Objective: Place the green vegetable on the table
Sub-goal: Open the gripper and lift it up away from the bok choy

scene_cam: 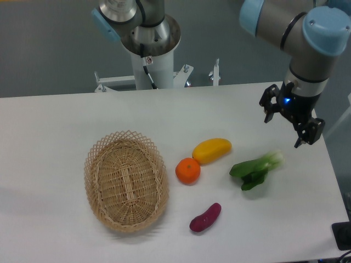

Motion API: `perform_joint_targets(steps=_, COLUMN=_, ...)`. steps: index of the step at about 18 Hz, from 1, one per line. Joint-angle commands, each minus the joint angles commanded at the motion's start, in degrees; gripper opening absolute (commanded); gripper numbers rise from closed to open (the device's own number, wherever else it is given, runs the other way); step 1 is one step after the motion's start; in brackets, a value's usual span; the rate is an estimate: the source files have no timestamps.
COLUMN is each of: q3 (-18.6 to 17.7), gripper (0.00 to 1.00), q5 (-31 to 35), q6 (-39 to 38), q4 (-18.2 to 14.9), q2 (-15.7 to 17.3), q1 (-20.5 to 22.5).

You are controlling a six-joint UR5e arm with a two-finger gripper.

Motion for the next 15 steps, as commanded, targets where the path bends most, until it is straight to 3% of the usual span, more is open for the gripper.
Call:
perform_joint_targets(steps=2, q3=-0.35, gripper=1.00, q5=0.00, q6=2.66, q4=0.09, q2=0.44, q1=0.79)
perform_joint_targets(steps=15, q3=-0.53, gripper=1.00, q5=-0.70, q6=1.79, q4=0.53, q2=0.79, q1=0.80)
